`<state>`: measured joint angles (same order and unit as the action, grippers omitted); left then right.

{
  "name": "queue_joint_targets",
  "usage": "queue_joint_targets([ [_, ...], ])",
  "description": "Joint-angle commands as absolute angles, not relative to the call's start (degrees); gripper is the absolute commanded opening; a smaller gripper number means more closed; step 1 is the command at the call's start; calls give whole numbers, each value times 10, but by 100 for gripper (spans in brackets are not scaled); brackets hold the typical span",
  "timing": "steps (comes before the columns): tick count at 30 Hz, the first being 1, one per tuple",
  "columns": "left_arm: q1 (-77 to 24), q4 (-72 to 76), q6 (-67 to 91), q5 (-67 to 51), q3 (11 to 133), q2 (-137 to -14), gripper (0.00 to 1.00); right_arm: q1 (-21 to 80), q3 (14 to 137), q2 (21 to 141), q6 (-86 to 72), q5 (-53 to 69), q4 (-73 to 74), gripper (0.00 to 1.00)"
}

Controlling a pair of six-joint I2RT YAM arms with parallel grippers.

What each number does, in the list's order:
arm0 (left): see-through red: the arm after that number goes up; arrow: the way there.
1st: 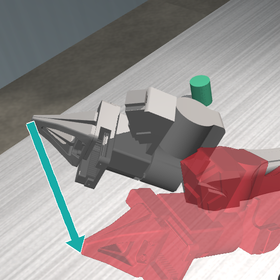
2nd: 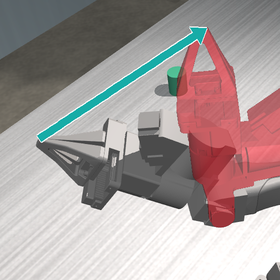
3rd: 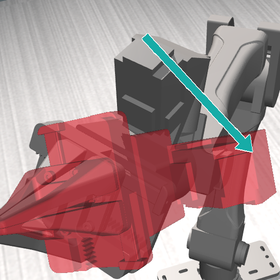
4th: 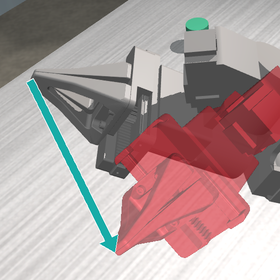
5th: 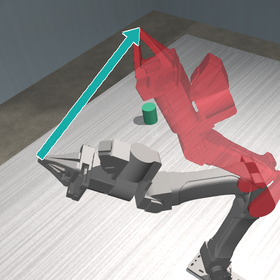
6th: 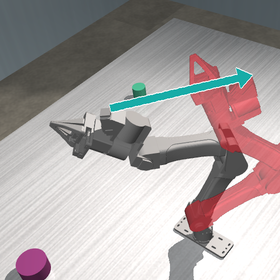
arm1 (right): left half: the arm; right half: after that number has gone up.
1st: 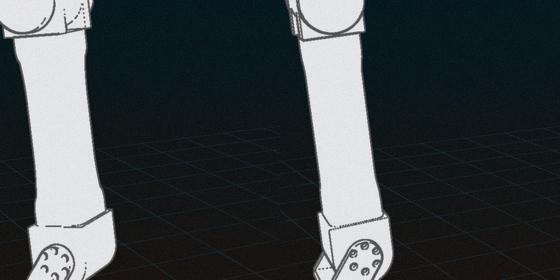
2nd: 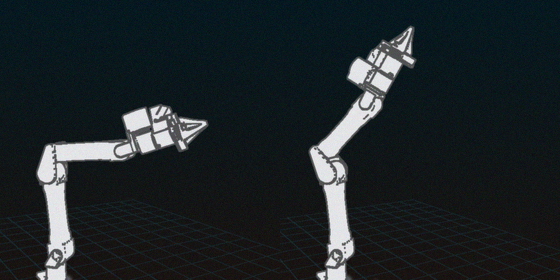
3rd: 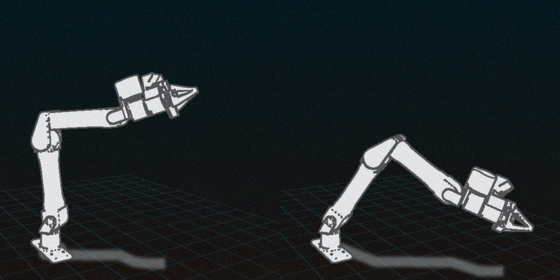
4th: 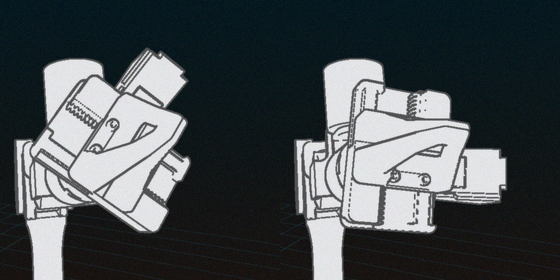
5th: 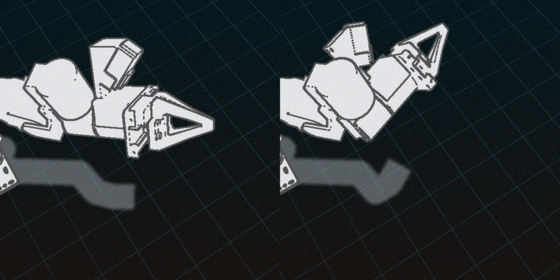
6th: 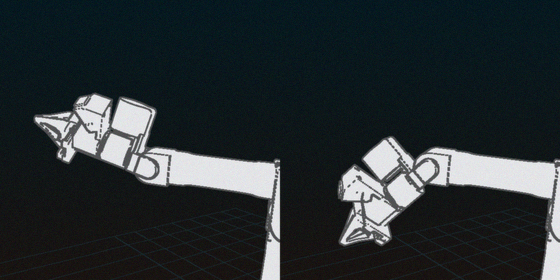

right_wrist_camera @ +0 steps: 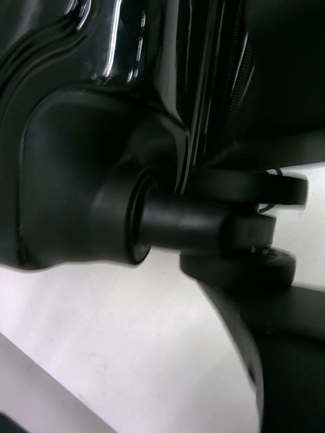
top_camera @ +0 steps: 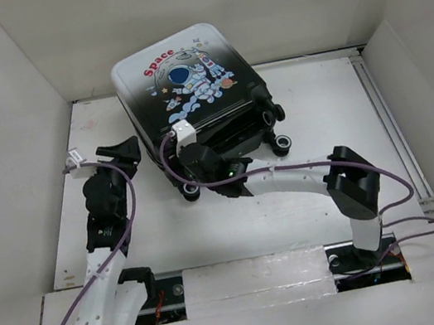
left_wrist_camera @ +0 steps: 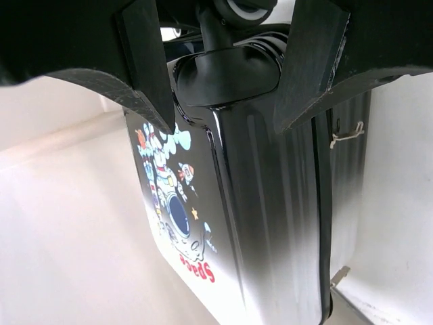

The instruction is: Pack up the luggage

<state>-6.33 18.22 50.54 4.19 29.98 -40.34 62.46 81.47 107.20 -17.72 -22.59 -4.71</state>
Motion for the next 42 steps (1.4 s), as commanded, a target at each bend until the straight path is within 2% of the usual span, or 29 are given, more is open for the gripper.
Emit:
queue_joint_targets([
  [1,-64,208,511,46,290,-411,56,635,845,1080,-203,-334,-73,44],
  [3,-64,208,505,46,290,-417,56,640,830,1071,-203,-350,-79,21],
  [7,-64,214,494,30,290,-436,57,653,728,975,-208,-380,-92,4],
  [9,-64,214,489,13,298,-457,58,653,625,915,-214,-399,-92,4],
  [11,-64,220,489,3,304,-468,58,653,553,805,-230,-415,-75,3],
  [12,-64,228,489,3,304,-474,58,648,495,767,-235,-425,-39,3],
  [15,-64,236,489,-3,320,-474,58,648,425,616,-272,-461,90,3],
  [16,-64,229,489,-3,325,-474,58,639,391,581,-284,-474,124,5],
  [17,-64,229,489,4,332,-474,58,629,378,518,-293,-474,153,16],
  [20,-64,229,489,30,338,-479,58,595,367,449,-288,-427,211,62],
  [21,-64,229,489,41,345,-486,58,595,367,421,-283,-418,220,86],
  [22,-64,223,483,56,352,-503,58,595,379,412,-283,-408,237,90],
  [27,-64,215,475,112,387,-557,58,595,487,385,-265,-432,301,92],
  [30,-36,242,505,69,428,-651,61,569,530,395,-234,-481,295,77],
  [31,-36,242,505,56,478,-686,61,550,540,428,-226,-482,289,55],
  [32,-27,217,494,34,512,-768,61,523,549,446,-206,-482,289,44],
  [35,-27,164,462,-45,643,-883,58,370,556,514,-174,-409,256,17],
  [36,-27,159,462,-69,661,-936,57,327,556,523,-174,-377,245,14],
  [37,-27,159,468,-97,671,-951,57,256,522,523,-174,-322,207,13],
  [40,-27,198,473,-99,666,-967,55,147,444,529,-188,-214,128,11],
  [42,-27,204,473,-99,668,-978,55,121,412,540,-204,-187,95,11],
])
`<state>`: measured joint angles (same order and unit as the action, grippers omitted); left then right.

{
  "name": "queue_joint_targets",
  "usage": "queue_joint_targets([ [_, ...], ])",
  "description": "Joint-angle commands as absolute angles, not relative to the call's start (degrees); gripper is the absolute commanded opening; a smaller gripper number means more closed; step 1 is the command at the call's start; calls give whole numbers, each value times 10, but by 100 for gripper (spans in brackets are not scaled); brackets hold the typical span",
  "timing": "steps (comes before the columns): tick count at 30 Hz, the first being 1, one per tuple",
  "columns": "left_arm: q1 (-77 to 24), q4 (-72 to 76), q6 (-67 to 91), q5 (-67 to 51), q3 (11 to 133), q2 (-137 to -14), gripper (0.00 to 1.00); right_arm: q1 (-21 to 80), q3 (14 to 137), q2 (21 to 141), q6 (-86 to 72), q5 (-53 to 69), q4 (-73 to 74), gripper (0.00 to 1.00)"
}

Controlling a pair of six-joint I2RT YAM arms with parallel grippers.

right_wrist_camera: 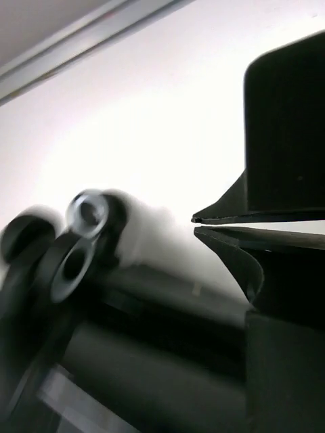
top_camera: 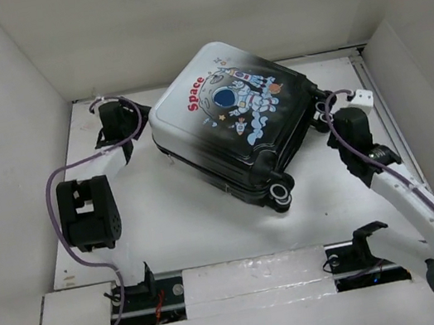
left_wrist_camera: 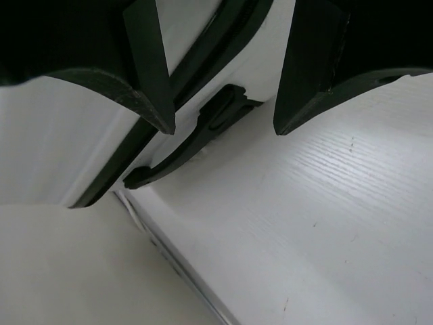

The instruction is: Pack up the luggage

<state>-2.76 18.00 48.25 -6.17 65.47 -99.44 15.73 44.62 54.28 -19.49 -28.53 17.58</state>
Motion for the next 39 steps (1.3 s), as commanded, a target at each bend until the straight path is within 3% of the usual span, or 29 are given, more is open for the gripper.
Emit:
queue_joint_targets([
  [1,-27,198,473,-99,678,-1002,55,113,399,547,-211,-181,84,11],
  [5,-38,198,456,-213,739,-1077,55,98,376,635,-211,-90,-26,11],
  [9,-70,192,435,-212,746,-1084,55,121,419,727,-193,8,-105,11],
  [14,-93,305,477,-205,574,-1032,54,179,469,800,-168,29,-156,12],
  [20,-156,299,446,-132,462,-921,54,202,575,903,-145,120,-160,12],
  [23,-212,258,430,-58,416,-841,54,219,660,954,-127,164,-123,12],
  [32,-313,233,477,0,255,-624,49,247,1002,1142,-60,176,102,14],
  [34,-328,210,477,20,250,-595,49,235,1077,1157,-60,184,141,20],
  [38,-352,182,477,42,235,-538,49,200,1149,1134,-54,190,161,53],
  [39,-358,182,477,42,235,-517,49,193,1160,1117,-49,190,169,57],
])
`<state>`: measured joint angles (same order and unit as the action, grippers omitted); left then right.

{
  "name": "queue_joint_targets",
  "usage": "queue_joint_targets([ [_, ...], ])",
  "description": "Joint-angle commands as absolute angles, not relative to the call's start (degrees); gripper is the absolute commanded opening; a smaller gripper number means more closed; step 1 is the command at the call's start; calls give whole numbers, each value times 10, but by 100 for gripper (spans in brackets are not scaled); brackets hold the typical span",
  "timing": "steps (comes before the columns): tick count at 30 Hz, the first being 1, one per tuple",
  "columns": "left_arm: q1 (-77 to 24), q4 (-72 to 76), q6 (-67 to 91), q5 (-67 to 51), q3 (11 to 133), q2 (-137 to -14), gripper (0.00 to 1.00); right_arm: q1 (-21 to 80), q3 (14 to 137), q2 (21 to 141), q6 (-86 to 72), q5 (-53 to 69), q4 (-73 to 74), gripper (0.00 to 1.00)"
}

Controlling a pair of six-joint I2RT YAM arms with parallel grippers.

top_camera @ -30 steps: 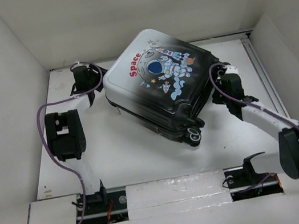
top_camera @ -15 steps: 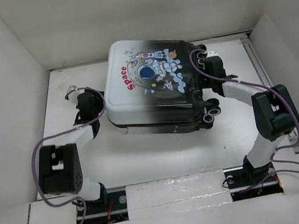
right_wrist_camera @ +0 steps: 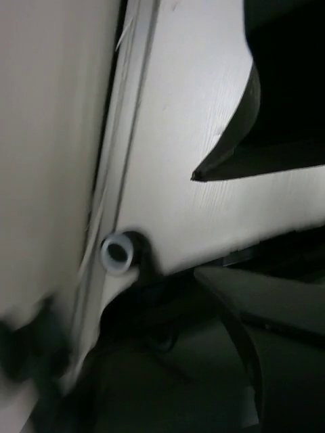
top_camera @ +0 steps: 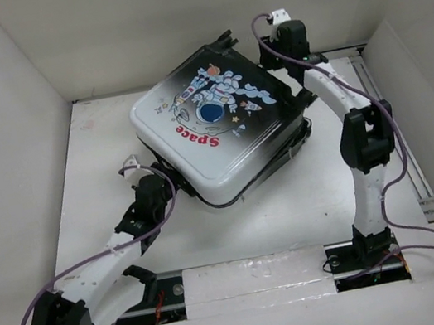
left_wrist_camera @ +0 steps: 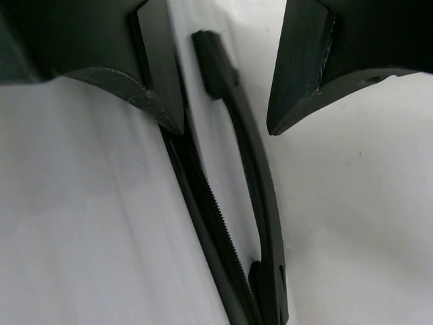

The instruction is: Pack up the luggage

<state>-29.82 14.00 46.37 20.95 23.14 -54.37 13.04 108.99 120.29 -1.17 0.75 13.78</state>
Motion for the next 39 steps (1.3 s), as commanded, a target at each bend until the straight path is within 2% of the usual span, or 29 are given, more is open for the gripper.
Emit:
queue_joint_targets([
  [1,-358,182,477,42,229,-506,49,178,1167,1105,-49,197,184,61],
  [4,-365,188,477,47,224,-473,49,159,1109,1017,-44,204,151,74],
  [5,-365,181,477,53,224,-467,49,159,1040,965,-44,211,129,80],
  [7,-365,158,471,75,236,-460,49,159,993,923,-44,198,119,79],
  [8,-365,136,454,106,236,-460,49,159,944,900,-39,207,119,75],
  [9,-365,121,454,130,243,-451,49,169,908,875,-39,218,119,61],
  [11,-365,84,454,178,243,-431,48,194,816,776,-45,228,63,44],
  [12,-365,83,467,220,243,-422,47,243,716,740,-45,215,44,33],
  [13,-365,77,476,237,224,-411,47,274,668,703,-36,201,23,19],
  [15,-365,92,484,266,206,-378,46,370,584,598,-21,138,-15,11],
  [16,-365,101,484,266,195,-369,44,400,514,568,-21,121,-23,10],
  [18,-365,112,492,266,179,-358,44,472,454,497,-26,80,-37,8],
  [20,-365,112,497,251,179,-358,44,510,372,451,-39,20,-37,8],
  [23,-365,112,505,215,179,-389,43,548,295,427,-79,-19,-53,14],
  [25,-365,112,511,199,179,-416,43,555,267,427,-95,-19,-73,27],
  [28,-365,145,505,176,174,-453,43,555,214,440,-107,-44,-149,37],
  [30,-365,161,497,171,174,-474,43,555,201,446,-113,-53,-177,40],
  [39,-365,260,511,130,174,-584,42,555,171,482,-137,-142,-264,40],
])
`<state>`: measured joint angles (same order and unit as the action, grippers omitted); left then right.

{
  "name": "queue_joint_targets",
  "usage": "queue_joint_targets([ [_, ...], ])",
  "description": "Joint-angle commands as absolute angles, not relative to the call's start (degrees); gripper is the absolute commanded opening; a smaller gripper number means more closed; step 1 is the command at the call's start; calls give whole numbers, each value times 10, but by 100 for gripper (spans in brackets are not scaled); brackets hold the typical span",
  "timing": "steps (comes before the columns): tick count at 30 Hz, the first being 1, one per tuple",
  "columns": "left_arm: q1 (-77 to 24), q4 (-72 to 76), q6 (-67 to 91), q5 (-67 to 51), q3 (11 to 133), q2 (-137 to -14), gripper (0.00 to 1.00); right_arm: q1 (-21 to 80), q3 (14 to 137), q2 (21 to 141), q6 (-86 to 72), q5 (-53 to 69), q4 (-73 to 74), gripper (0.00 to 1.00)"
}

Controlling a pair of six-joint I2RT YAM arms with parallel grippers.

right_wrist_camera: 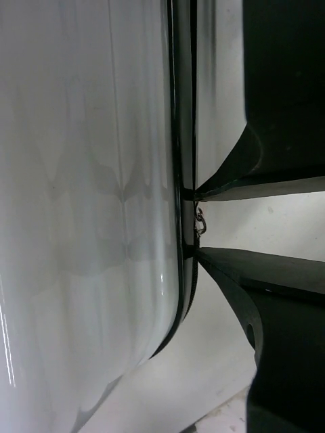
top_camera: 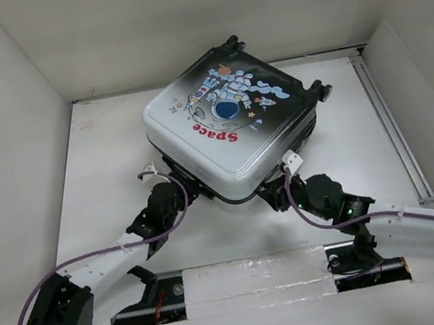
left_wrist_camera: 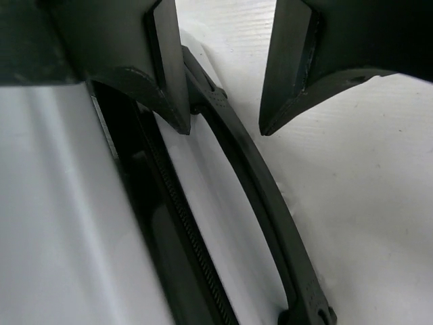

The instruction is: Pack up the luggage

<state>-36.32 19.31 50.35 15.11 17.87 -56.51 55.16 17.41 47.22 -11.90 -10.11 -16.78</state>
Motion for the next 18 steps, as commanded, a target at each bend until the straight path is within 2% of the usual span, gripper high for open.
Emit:
queue_joint_targets([
  [1,-365,267,511,121,174,-590,41,555,171,491,-137,-135,-270,40],
  [5,-365,301,505,57,169,-597,29,561,163,510,-156,-137,-264,40],
  [8,-396,308,492,62,161,-581,23,561,135,486,-170,-157,-293,38],
  [13,-462,301,482,101,154,-570,23,561,120,459,-184,-169,-266,37],
  [18,-488,317,495,91,166,-613,23,561,107,459,-190,-157,-264,43],
])
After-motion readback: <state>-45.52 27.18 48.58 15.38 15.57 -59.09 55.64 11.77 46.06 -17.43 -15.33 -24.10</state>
